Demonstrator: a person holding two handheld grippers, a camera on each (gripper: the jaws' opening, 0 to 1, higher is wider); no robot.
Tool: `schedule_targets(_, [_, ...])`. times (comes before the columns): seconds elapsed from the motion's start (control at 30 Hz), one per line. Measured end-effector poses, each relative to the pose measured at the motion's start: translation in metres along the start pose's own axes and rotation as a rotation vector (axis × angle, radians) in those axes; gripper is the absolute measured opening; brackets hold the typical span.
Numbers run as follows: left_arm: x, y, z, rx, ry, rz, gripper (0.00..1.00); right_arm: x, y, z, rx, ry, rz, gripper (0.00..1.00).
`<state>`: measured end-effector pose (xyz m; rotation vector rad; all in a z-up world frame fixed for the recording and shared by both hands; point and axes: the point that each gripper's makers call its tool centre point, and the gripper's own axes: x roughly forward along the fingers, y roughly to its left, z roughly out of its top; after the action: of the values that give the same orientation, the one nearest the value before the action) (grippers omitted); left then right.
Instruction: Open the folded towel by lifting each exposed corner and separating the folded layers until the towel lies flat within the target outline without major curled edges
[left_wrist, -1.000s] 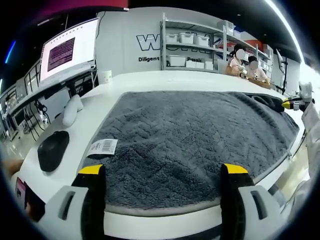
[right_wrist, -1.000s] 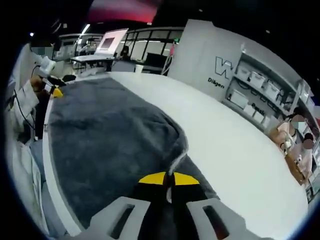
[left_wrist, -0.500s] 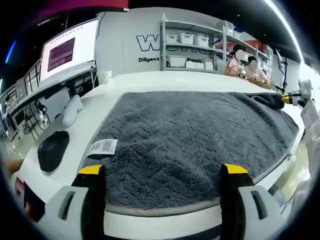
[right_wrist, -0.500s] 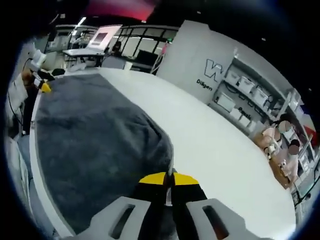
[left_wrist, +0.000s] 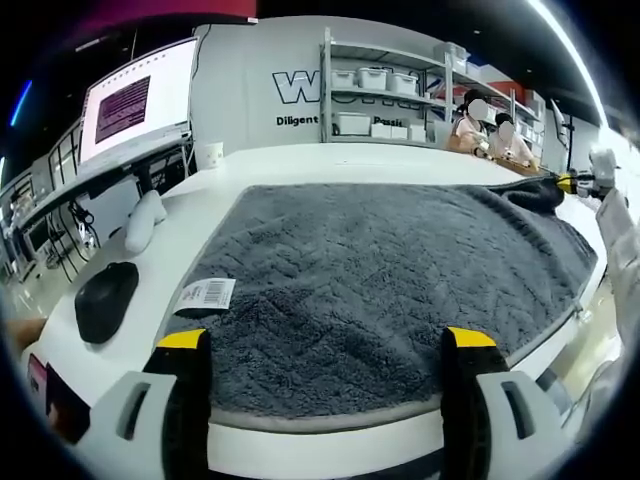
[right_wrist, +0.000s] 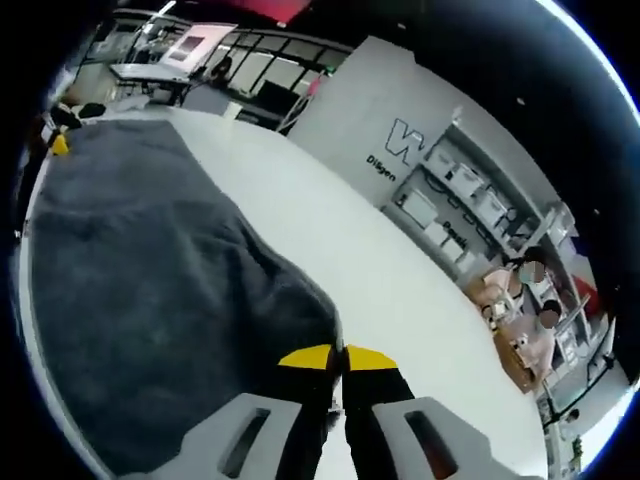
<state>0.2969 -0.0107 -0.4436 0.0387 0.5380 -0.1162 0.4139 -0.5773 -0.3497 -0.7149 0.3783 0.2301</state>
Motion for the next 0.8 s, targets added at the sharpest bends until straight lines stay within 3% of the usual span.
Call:
schedule_targets(0.4, [0.000,0.000,0.000,0.001,0.001,-0.001,0.94,0.026,-0.029,0.000,-0.082,0.052,-0.108,0.00])
schedule_targets(0.5, [0.000,0.000,0.001,0.000,-0.002,-0.001,0.94,0.031,-0.038,-0.001,-0.155,0.087,-0.154,0.00])
schedule_targets(0.8, [0.000,0.000,0.001,0.001,-0.007,-0.003,0.94,0.052,-0.038,-0.004,-0.274,0.137,-0.181,0.00])
